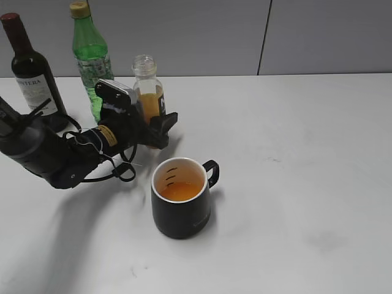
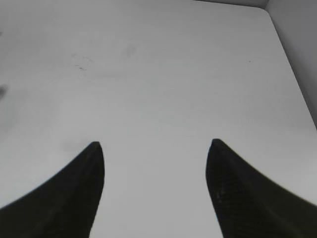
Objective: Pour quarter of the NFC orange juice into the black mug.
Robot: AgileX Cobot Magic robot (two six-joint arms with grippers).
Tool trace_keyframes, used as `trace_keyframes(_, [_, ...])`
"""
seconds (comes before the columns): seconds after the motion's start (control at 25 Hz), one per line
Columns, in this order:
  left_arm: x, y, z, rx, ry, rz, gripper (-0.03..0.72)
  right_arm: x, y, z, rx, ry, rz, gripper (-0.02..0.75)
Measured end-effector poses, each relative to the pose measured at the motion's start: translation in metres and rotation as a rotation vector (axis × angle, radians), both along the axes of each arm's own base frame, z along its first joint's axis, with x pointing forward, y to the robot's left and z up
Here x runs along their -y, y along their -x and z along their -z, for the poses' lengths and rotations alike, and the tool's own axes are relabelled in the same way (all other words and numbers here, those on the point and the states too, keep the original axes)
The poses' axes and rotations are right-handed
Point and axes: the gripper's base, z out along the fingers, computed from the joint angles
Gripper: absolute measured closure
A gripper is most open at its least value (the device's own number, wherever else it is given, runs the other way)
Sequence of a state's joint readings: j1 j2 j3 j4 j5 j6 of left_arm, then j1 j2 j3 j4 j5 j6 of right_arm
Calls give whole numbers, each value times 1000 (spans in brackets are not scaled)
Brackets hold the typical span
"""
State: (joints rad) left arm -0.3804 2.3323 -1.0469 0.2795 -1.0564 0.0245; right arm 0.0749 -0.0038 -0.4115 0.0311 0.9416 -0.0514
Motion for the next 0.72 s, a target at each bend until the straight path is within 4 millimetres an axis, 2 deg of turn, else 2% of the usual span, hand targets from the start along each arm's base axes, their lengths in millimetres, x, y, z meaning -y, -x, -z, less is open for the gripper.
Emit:
trace_keyframes(0.2, [1,0,0,2,1,4,183,0,0,0,0,0,0,244])
trace_keyframes(0.32, [1,-1,-2,13,11,-1,92,0,0,0,0,0,0,244])
trace_keyframes(0.44, [0,-1,-2,13,15,-8,37,0,0,0,0,0,0,244])
trace_keyframes(0.56, [0,0,-2,16,20,-11,24,0,0,0,0,0,0,244])
trace_keyframes(0.72, [-6,13,2,19,48,-21,21,0,0,0,0,0,0,244])
